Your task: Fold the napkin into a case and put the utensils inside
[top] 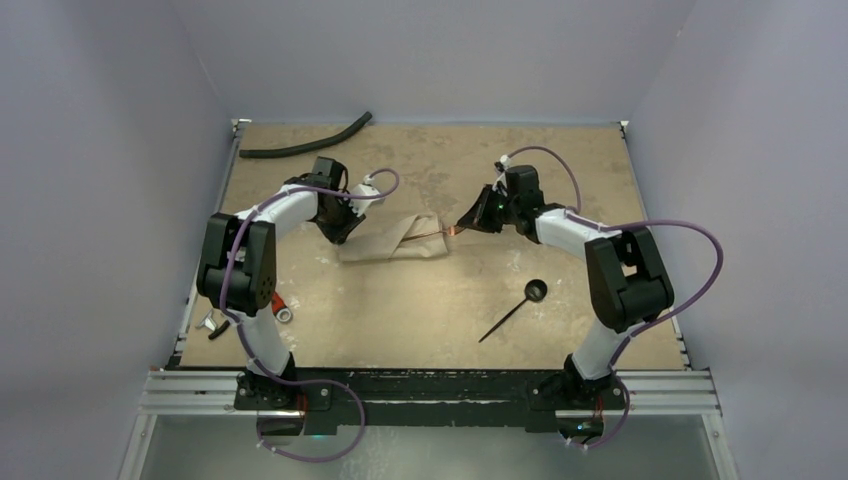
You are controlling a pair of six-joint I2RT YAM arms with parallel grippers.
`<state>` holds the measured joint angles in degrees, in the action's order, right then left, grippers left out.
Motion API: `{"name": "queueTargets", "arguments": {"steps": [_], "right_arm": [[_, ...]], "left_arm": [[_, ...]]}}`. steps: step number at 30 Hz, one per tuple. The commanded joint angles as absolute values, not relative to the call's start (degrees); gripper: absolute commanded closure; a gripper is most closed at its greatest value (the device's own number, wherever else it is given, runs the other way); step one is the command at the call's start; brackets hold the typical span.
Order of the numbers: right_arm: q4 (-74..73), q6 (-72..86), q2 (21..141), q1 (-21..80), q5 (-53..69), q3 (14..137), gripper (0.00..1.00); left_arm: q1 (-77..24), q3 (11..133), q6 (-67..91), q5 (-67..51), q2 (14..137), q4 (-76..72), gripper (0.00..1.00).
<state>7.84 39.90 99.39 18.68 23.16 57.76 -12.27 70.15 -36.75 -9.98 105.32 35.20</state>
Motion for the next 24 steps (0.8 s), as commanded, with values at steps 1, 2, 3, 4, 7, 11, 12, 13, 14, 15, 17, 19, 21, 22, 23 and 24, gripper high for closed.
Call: {"name": "queueTargets", "arguments": {"steps": [1,2,3,4,7,11,12,13,14,15,17,19,21,22,23,24], "right_arm": [[10.27,42.20,98.89,19.46,26.47,56.84,1.00],[9.91,42.24,98.45,19.31,26.42,56.46,1.00],[9.73,42.08,97.81,19.15,26.30,56.03,1.00],[9.74,42.00,97.34,18.96,26.35,55.46,1.00],[11.70,42.81,96.47,18.55,27.21,53.46,1.00],[19.71,46.96,97.45,18.62,29.24,49.86,1.00],[21.04,47.95,98.12,18.76,29.79,49.35,1.00],[22.60,48.90,98.63,18.80,30.59,48.90,1.00],[24.17,49.85,98.81,18.81,31.27,48.35,1.00],[24.95,50.25,99.00,18.87,31.52,48.25,1.00],[25.05,50.41,99.01,18.90,31.53,48.30,1.00],[24.18,49.93,98.75,18.90,31.78,48.35,1.00],[23.44,50.15,98.27,18.82,32.72,47.97,1.00],[23.32,50.17,98.00,18.81,32.58,47.79,1.00],[23.45,50.15,97.78,18.83,32.42,47.49,1.00],[24.21,50.30,97.68,18.81,32.35,47.05,1.00]], "left_arm": [[-12.09,69.53,-37.63,-11.49,105.24,34.45,0.78],[-12.06,69.45,-37.67,-11.43,105.09,34.38,0.79],[-12.05,69.31,-37.65,-11.31,105.03,34.32,0.80],[-12.04,69.26,-37.60,-11.08,105.02,34.22,0.81],[-12.05,69.02,-37.34,-10.46,104.66,33.56,0.82],[-12.05,68.34,-36.75,-10.13,103.87,32.53,0.82],[-12.06,68.37,-36.66,-10.15,103.80,32.75,0.82],[-12.04,68.30,-36.74,-10.13,103.84,32.78,0.82],[-12.12,68.22,-36.78,-10.02,103.86,32.88,0.82],[-12.05,68.11,-36.88,-9.95,103.83,32.88,0.82],[-12.09,67.76,-37.06,-9.93,103.56,32.79,0.82],[-12.04,67.57,-37.09,-9.85,103.37,32.66,0.83],[-12.05,67.57,-37.06,-9.93,103.44,32.69,0.83],[-12.04,67.64,-37.01,-9.98,103.46,32.76,0.83],[-12.05,67.69,-37.00,-9.97,103.43,32.78,0.83],[-12.05,67.77,-36.99,-10.00,103.37,32.78,0.83]]}}
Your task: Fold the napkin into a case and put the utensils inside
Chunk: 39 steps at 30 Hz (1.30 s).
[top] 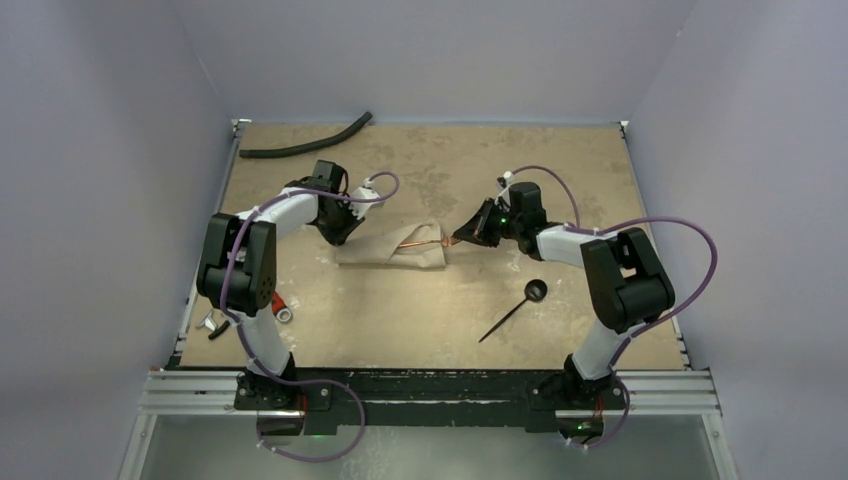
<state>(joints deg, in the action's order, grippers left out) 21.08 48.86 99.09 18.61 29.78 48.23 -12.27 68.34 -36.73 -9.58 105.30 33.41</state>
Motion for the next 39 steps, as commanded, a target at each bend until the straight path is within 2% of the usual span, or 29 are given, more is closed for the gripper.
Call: {"name": "queueTargets", "arguments": {"steps": [1,11,25,39], "right_arm": [[25.12,50.56,97.90,18.81,32.18,46.80,1.00],[28.34,54.02,101.41,21.55,30.34,48.90,1.00],[22.22,53.52,99.70,24.85,21.98,52.46,1.00],[20.43,52.36,103.50,28.66,20.84,57.02,1.00]], "left_arm": [[-12.07,67.84,-36.97,-10.08,103.47,32.89,0.83],[-12.07,68.15,-36.31,-10.49,103.48,32.96,0.84],[-12.05,68.47,-36.04,-11.05,103.67,33.60,0.86],[-12.09,68.98,-35.93,-11.40,103.93,34.10,0.87]]}}
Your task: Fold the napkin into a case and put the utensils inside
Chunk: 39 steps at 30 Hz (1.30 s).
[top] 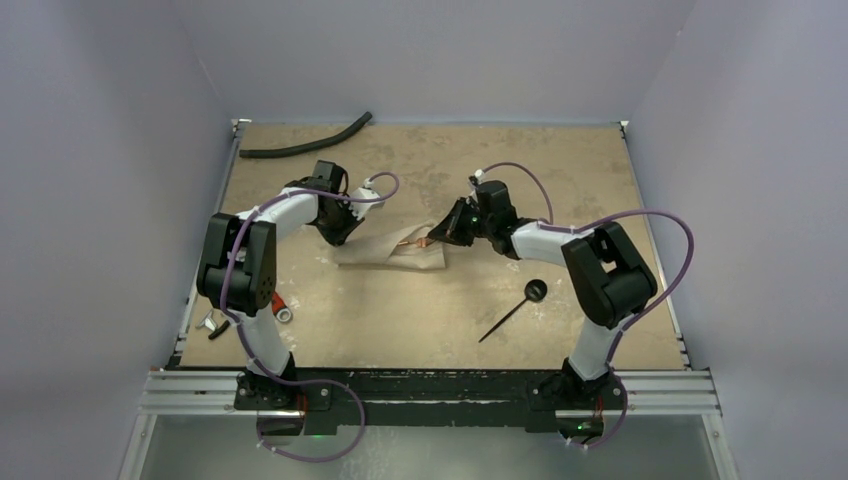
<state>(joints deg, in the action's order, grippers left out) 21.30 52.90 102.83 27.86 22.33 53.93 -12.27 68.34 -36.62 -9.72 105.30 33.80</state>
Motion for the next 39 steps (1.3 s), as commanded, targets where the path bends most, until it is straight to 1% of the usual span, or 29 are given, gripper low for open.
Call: {"name": "queueTargets", "arguments": {"steps": [1,11,15,16,17,18,20,21,24,27,30,33,36,37,39], "right_arm": [[20.20,52.21,103.72,28.84,20.46,57.23,1.00],[20.98,51.89,107.72,30.78,19.50,58.94,1.00],[16.58,49.08,107.88,31.44,17.16,61.05,1.00],[15.33,48.43,107.21,31.43,16.09,61.30,0.89],[14.19,47.86,106.29,31.42,14.78,61.46,0.74],[13.38,47.20,105.10,31.46,13.71,61.64,0.62],[12.78,46.52,103.69,31.42,14.11,61.70,0.45],[12.83,46.57,103.37,31.45,14.46,61.74,0.40],[11.87,46.75,103.14,31.50,14.96,62.50,0.35],[8.42,44.59,102.30,31.46,13.28,63.76,0.27],[3.34,41.46,100.84,31.46,10.00,65.81,0.25],[-2.67,40.50,96.90,31.26,7.64,65.94,0.25],[-8.41,38.63,91.75,30.25,1.86,65.37,0.17],[-10.73,38.38,89.86,29.52,0.46,64.71,0.12],[-14.20,39.21,85.38,27.23,-2.67,62.11,0.02]], "left_arm": [[-12.09,68.99,-35.92,-11.49,103.95,34.10,0.87],[-12.05,69.17,-35.78,-11.60,103.51,34.58,0.88],[-12.06,69.34,-35.93,-11.60,103.50,34.86,0.88],[-12.11,69.34,-35.99,-11.60,103.56,34.94,0.88],[-12.09,69.35,-36.03,-11.56,103.68,34.98,0.87],[-12.09,69.35,-36.10,-11.51,103.82,34.98,0.88],[-12.05,69.20,-36.66,-11.32,103.84,34.94,0.88],[-12.05,68.98,-36.89,-11.07,103.87,34.79,0.89],[-12.06,68.82,-37.05,-10.66,103.87,34.84,0.90],[-12.04,68.62,-37.37,-10.32,103.80,34.98,0.90],[-12.11,68.60,-37.62,-10.06,103.62,35.05,0.91],[-12.05,69.01,-37.46,-10.19,103.63,35.35,0.91],[-12.05,69.50,-37.15,-10.48,103.46,35.79,0.91],[-12.04,69.71,-37.05,-10.49,103.45,36.08,0.87],[-12.05,70.27,-36.65,-10.93,103.15,36.70,0.74]]}}
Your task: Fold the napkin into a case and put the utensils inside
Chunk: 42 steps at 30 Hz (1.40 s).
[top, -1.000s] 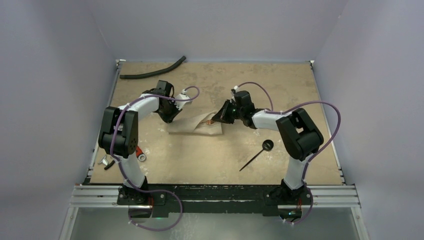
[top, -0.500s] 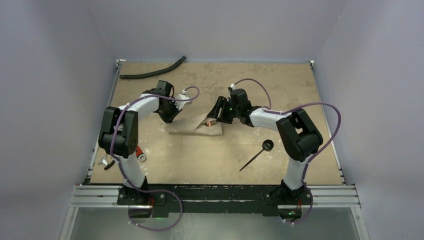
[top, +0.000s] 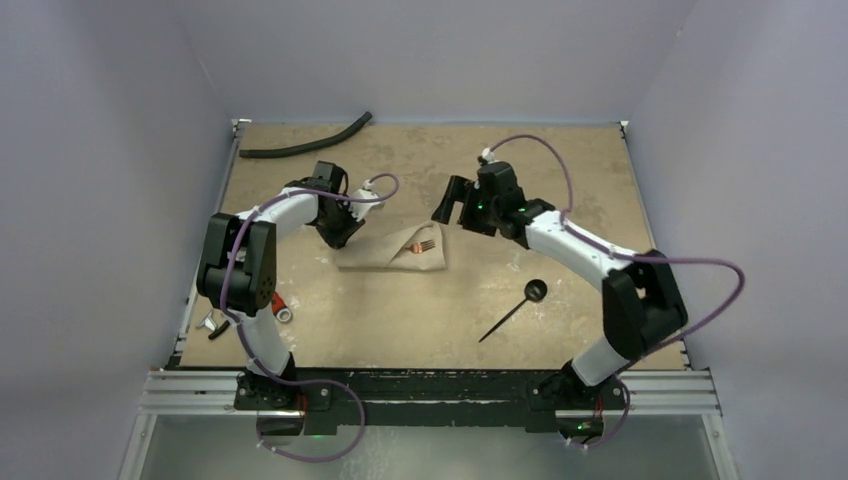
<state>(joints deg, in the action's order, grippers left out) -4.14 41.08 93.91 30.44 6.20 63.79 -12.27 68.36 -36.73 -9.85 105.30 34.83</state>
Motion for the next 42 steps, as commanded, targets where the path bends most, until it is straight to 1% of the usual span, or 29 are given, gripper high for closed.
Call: {"name": "queueTargets", "arguments": {"steps": [1,2,3,4,6,7,8,10,13,16,18,22,27,28,31,32,38,42], "right_arm": [[-15.68,39.88,82.37,25.52,-3.65,60.52,0.01],[-17.24,40.79,79.80,23.69,-4.58,58.74,0.01],[-18.52,41.49,77.47,21.17,-5.05,57.13,0.01],[-19.49,42.12,75.48,19.40,-4.71,55.32,0.01],[-21.65,43.37,72.47,16.75,-3.59,52.50,0.01],[-23.47,44.19,71.71,15.98,-3.76,51.57,0.01],[-25.39,44.50,71.38,15.48,-4.22,51.03,0.01],[-29.71,44.73,71.83,14.41,-5.49,50.66,0.01],[-35.61,46.04,71.87,13.98,-6.65,50.23,0.01],[-39.19,46.94,70.37,13.97,-5.52,47.55,0.01],[-40.53,46.65,68.70,14.10,-7.40,45.57,0.01],[-37.66,47.13,66.85,14.23,-3.93,39.53,0.01],[-35.28,47.90,71.44,14.24,-4.66,37.11,0.02],[-34.52,48.02,71.87,14.36,-4.64,37.16,0.04],[-32.05,48.62,72.57,14.82,-3.56,37.09,0.16],[-31.44,49.01,72.85,15.15,-3.18,37.16,0.18],[-29.89,54.16,74.63,20.80,-3.63,37.95,0.21],[-27.36,55.91,77.32,22.71,-4.33,36.70,0.31]], "left_arm": [[-12.04,70.35,-36.53,-11.01,102.77,36.81,0.69],[-12.09,70.57,-36.46,-11.11,102.52,37.07,0.63],[-12.09,71.09,-36.40,-11.25,102.40,37.80,0.53],[-12.05,71.84,-36.23,-11.39,102.45,38.78,0.39],[-12.04,73.60,-35.62,-11.68,102.87,40.71,0.30],[-12.01,74.48,-35.34,-12.04,102.92,41.62,0.19],[-12.04,75.13,-34.95,-12.19,102.80,42.16,0.14],[-11.95,76.20,-34.40,-11.98,102.13,42.47,0.10],[-11.97,77.80,-33.37,-11.08,101.27,43.07,0.07],[-11.67,79.65,-32.59,-10.60,101.01,44.03,0.05],[-11.24,80.32,-31.95,-10.54,100.52,44.20,0.04],[-10.12,82.02,-30.89,-9.86,99.94,44.65,0.02],[-8.96,85.01,-30.39,-8.24,99.75,45.01,0.01],[-8.61,85.49,-30.24,-8.11,99.57,44.75,0.01],[-8.34,85.87,-29.33,-7.87,98.92,43.18,0.01],[-8.34,85.99,-29.09,-7.94,98.74,42.85,0.01],[-8.29,85.11,-26.63,-8.87,98.79,42.25,0.01],[-8.36,84.44,-25.60,-9.51,99.16,42.62,0.01]]}}
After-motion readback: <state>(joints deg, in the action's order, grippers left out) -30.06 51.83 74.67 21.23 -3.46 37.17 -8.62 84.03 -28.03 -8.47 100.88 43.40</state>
